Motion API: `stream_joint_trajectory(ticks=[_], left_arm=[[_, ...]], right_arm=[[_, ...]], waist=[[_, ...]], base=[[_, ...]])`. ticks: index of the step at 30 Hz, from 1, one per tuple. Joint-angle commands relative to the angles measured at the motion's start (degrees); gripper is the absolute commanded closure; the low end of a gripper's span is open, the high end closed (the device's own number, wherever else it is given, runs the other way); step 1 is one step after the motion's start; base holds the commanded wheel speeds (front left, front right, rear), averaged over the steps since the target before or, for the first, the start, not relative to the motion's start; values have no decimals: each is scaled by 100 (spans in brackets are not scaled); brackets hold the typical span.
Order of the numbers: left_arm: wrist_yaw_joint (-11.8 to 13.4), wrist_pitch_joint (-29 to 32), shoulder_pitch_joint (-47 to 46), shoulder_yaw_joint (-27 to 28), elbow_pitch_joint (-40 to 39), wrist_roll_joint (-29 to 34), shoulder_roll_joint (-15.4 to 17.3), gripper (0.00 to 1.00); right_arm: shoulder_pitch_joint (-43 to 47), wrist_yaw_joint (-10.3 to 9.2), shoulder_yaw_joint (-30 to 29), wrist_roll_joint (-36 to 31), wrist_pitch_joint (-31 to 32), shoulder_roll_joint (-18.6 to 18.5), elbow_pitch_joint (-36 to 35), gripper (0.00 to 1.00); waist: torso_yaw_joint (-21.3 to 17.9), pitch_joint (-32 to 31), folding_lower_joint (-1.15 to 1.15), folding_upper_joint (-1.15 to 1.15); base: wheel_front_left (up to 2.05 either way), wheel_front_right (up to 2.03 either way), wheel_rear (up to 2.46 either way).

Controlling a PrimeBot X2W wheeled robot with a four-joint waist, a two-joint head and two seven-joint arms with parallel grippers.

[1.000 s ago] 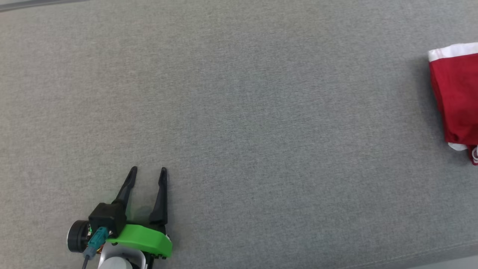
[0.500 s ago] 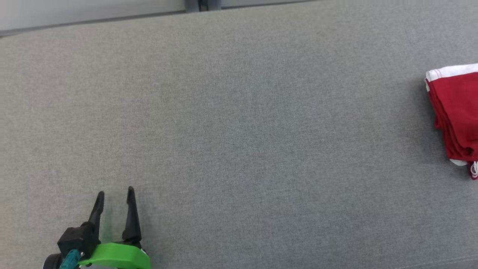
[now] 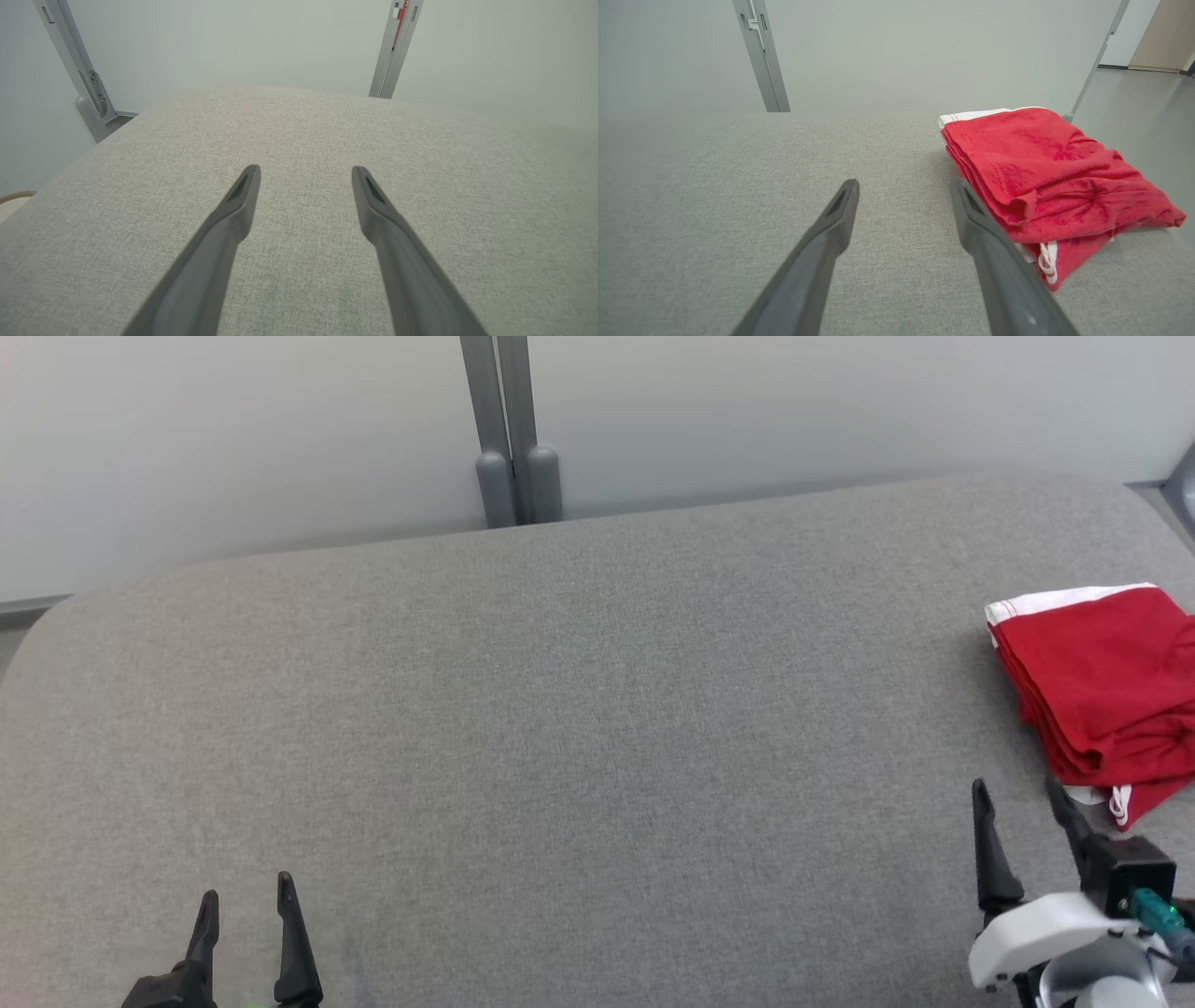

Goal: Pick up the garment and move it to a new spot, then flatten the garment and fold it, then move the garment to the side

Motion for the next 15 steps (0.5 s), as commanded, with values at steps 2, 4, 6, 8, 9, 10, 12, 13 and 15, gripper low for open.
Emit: stream_joint_trajectory(ticks=[2,4,6,8,9,10,12,13,15], left_arm=[[-41,3,30,19,-35,-19,23,0],[-55,3,42,7,-48,-43,22,0],[-73,3,68,-35,-45,-50,22,0],[-71,3,82,-58,-33,-49,23,0],[-81,3,78,-60,-31,-44,23,0],[-116,3,69,-70,-42,-59,23,0],[-149,3,62,-94,-47,-64,23,0],[-166,3,59,-102,-46,-60,23,0],[-185,3,40,-131,-51,-62,23,0]], right_arm=[[288,-1,36,-165,-53,140,-110,0],[422,-1,119,-159,-51,246,-206,0],[568,-1,163,-190,-48,283,-287,0],[655,-1,178,-172,-48,311,-352,0],[681,-1,186,-185,-49,317,-375,0],[692,-1,169,-231,-50,319,-421,0],[721,-1,132,-243,-50,325,-462,0],[725,-1,129,-259,-50,327,-484,0],[717,-1,132,-250,-50,330,-516,0]], waist=[[70,-332,0,0],[65,-356,0,0],[68,-392,0,0],[69,-417,0,0],[74,-424,0,0],[78,-429,0,0],[88,-440,0,0],[92,-444,0,0],[102,-444,0,0]], base=[[0,0,0],[0,0,0],[0,0,0],[0,0,0],[0,0,0],[0,0,0],[0,0,0],[0,0,0],[0,0,0]])
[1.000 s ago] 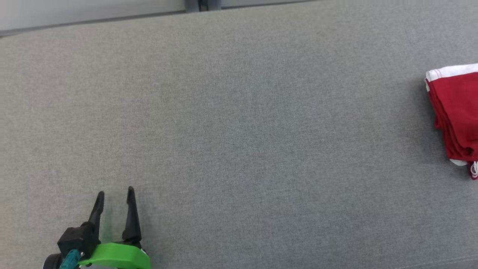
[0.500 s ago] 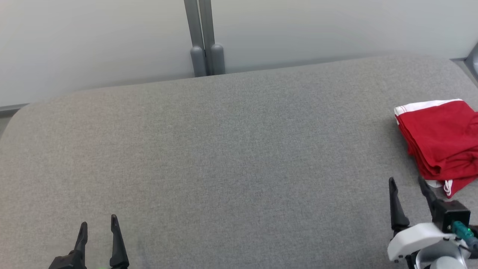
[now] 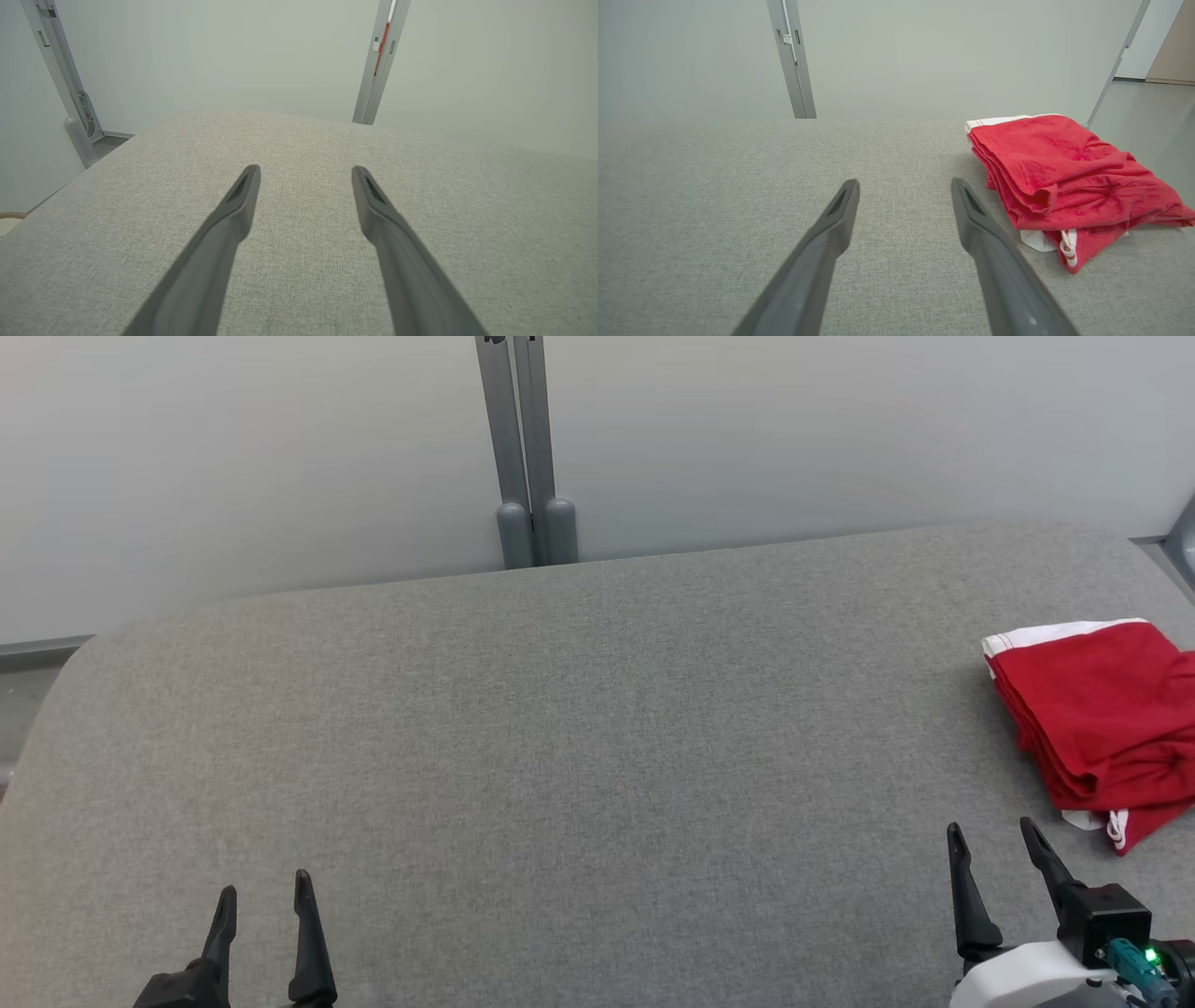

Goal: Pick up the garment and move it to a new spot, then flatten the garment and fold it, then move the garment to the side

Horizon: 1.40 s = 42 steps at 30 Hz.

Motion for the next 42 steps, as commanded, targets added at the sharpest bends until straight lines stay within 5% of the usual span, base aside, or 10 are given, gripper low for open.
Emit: stream_joint_trajectory(ticks=[1,2,3,9,42], left_arm=[[-71,3,16,-44,-23,-28,24,0],[-120,3,7,-70,-26,-33,23,0],[-149,0,-2,-86,-15,-6,0,100],[-161,17,20,-113,278,-37,-38,100],[-359,858,-523,121,216,-3095,-14,100]], right_arm=[[21,-1,-5,2,-22,-2,-47,0],[6,-1,-15,12,-22,-1,-50,0],[-7,0,-9,3,0,1,-27,100],[41,0,-15,45,51,69,262,100],[-414,0,-19,3634,874,37,196,100]], waist=[[11,6,0,0],[19,9,0,0],[20,8,0,0],[26,10,0,0],[62,80,0,0]], base=[[0,0,0],[0,0,0],[0,0,0],[0,0,0],[0,0,0]])
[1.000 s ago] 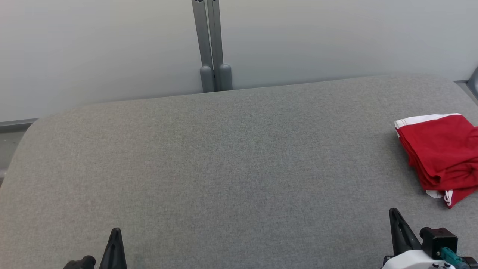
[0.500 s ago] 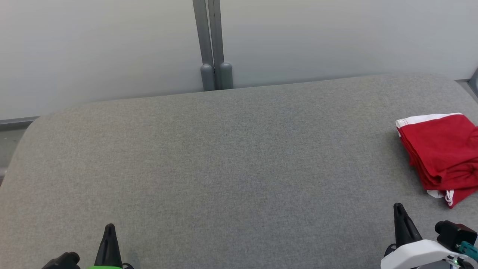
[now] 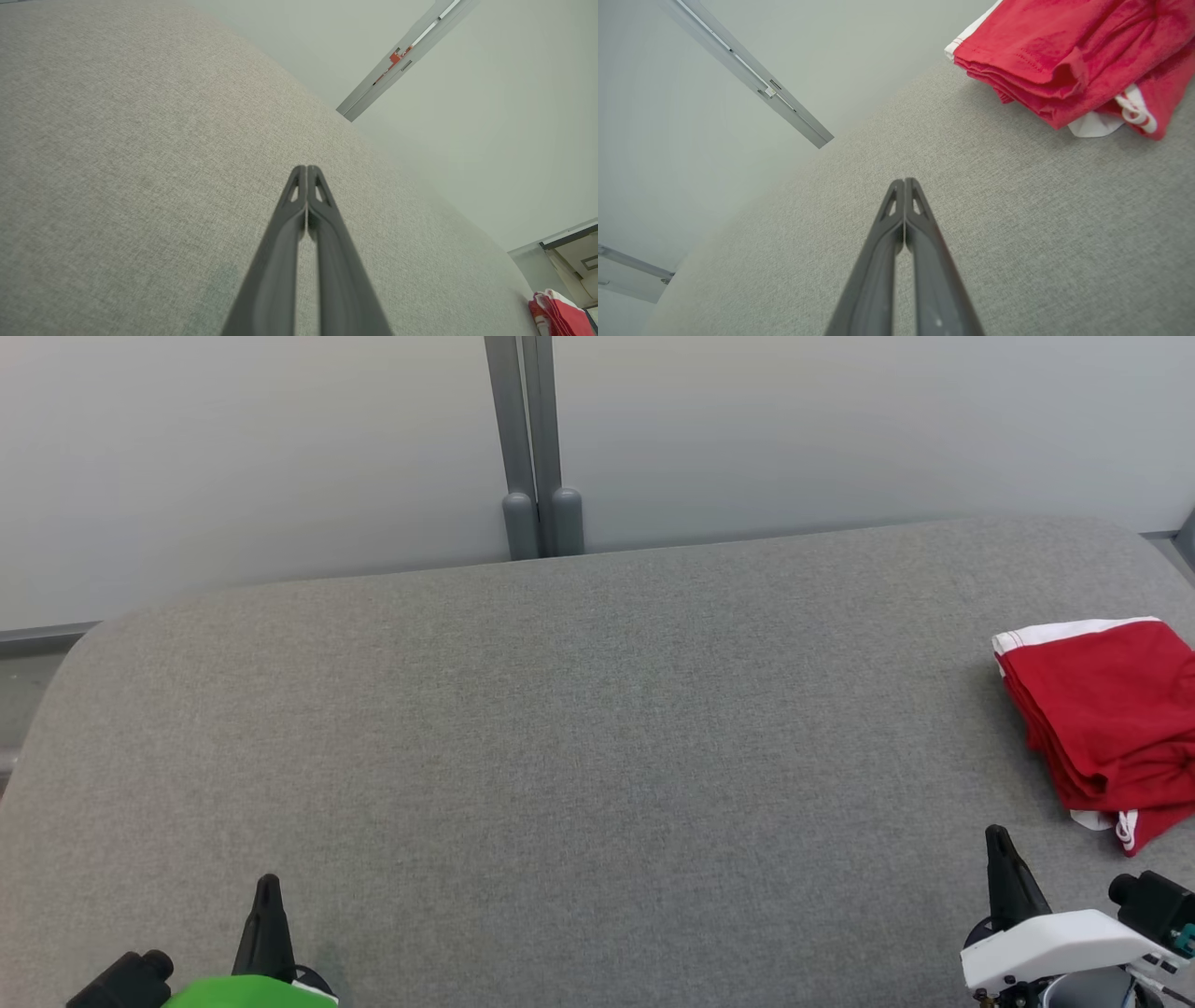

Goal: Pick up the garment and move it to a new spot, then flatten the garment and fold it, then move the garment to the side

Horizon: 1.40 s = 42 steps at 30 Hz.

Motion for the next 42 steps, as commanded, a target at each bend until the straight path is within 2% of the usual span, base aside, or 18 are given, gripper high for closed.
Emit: stream_joint_trajectory(ticks=[1,19,42], left_arm=[[-45,45,-190,40,-83,-206,33,100],[-127,397,-408,138,-107,-1452,45,100],[-208,756,-637,239,-131,-2751,58,100]], right_arm=[[-154,2,-2,222,45,-43,-90,100],[-339,2,-6,1696,389,-55,-110,100],[-530,2,-10,3215,745,-68,-130,100]], waist=[[2,3,0,0],[21,41,0,0],[46,90,0,0]], base=[[0,0,0],[0,0,0],[0,0,0]])
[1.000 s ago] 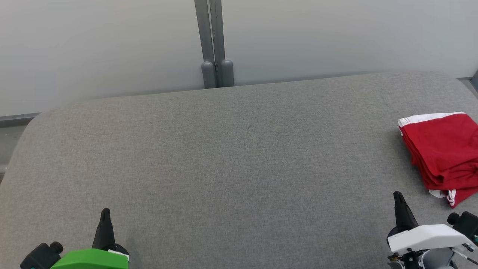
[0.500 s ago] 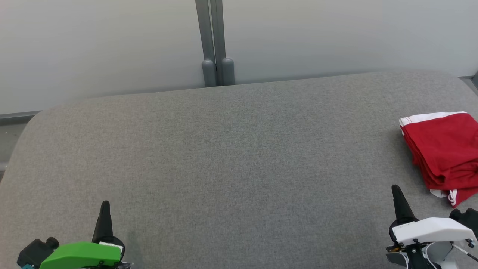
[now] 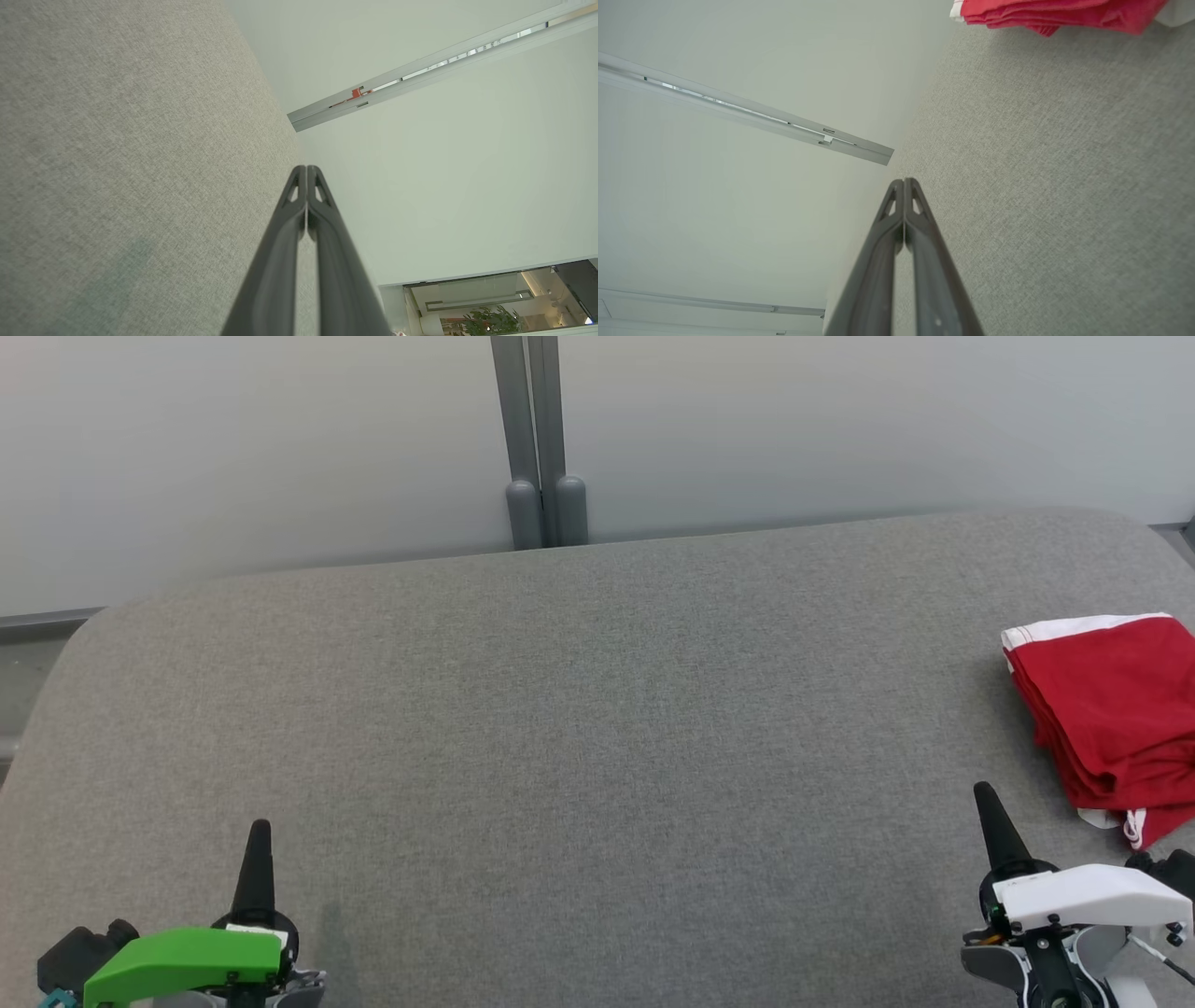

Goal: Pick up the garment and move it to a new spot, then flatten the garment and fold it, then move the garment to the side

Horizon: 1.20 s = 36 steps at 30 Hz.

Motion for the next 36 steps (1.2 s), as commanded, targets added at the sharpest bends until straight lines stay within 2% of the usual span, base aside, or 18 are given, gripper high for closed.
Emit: stream_joint_trajectory(ticks=[1,36], left_arm=[[-24,40,-145,28,-65,-133,47,100],[-128,481,-418,155,-80,-1736,62,100]], right_arm=[[-106,2,-7,158,49,-37,-64,100],[-339,3,-12,2017,481,-51,-83,100]], waist=[[2,3,0,0],[41,79,0,0]], base=[[0,0,0],[0,0,0]])
